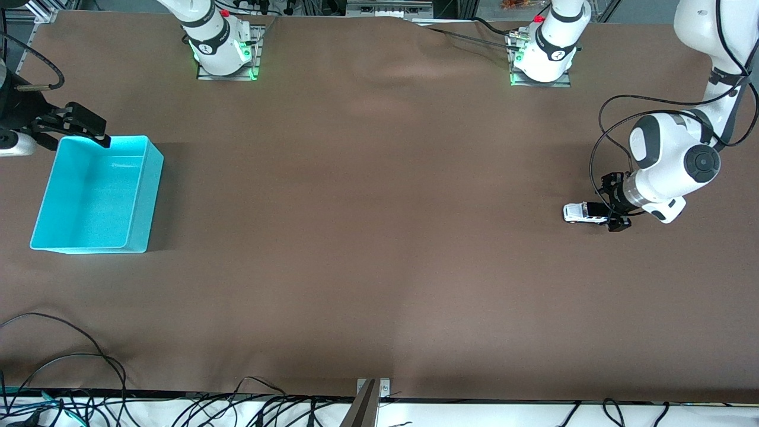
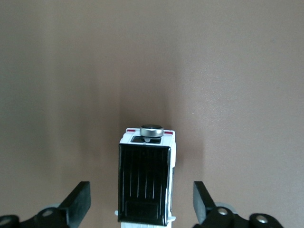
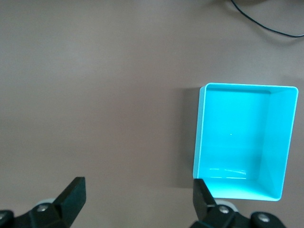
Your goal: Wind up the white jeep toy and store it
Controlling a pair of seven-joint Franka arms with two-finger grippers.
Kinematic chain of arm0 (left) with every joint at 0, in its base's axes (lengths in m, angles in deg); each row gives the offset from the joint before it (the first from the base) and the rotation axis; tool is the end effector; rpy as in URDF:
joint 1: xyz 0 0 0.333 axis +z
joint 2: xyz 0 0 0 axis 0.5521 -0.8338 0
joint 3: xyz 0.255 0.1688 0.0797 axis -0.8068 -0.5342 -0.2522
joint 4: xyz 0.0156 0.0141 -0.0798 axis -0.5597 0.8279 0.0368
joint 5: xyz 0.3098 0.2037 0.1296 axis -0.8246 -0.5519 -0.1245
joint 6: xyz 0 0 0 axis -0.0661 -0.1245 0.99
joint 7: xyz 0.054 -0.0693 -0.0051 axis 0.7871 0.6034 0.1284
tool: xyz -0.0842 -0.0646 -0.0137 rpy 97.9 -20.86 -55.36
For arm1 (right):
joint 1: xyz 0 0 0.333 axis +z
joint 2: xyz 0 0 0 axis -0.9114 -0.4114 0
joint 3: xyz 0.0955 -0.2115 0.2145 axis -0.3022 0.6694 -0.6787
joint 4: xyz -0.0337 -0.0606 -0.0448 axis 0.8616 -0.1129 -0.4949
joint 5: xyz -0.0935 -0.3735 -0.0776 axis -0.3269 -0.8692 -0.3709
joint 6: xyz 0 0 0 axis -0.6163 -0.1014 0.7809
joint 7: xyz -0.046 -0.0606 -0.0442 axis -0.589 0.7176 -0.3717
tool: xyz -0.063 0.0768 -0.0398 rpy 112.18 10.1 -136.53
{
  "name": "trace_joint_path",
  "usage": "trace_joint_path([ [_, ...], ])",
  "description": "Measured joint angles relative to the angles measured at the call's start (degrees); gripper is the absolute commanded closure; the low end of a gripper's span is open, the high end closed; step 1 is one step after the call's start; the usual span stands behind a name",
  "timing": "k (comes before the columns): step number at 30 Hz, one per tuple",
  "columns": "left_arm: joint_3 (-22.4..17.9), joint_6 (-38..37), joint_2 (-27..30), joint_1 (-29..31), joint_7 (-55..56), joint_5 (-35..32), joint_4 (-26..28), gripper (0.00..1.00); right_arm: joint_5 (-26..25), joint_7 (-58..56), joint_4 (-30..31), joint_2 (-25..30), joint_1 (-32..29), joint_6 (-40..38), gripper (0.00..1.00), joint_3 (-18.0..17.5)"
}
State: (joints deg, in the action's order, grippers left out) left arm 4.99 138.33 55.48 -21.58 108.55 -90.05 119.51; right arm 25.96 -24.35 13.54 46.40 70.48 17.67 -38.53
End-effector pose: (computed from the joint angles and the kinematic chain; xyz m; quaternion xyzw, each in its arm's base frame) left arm 0.5360 0.0855 0.2116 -0.6942 -0.7185 0.0334 0.0262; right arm 0.5597 0.0112 0.6157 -0.9995 -0.0299 0.0035 0.0076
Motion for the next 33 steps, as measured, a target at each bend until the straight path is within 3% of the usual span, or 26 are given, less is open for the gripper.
trace_joint_path([
  [8, 0.0, 0.6, -0.5, 0.0, 0.0, 0.0, 0.0, 0.26, 0.0, 0.0, 0.0, 0.0, 0.0, 0.0, 0.0, 0.0],
  [21, 0.0, 0.7, -0.8, 0.0, 0.0, 0.0, 0.0, 0.61, 0.0, 0.0, 0.0, 0.0, 0.0, 0.0, 0.0, 0.0],
  [33, 0.3, 0.9, -0.6, 0.0, 0.5, 0.0, -0.3, 0.62, 0.0, 0.0, 0.0, 0.0, 0.0, 0.0, 0.0, 0.1],
])
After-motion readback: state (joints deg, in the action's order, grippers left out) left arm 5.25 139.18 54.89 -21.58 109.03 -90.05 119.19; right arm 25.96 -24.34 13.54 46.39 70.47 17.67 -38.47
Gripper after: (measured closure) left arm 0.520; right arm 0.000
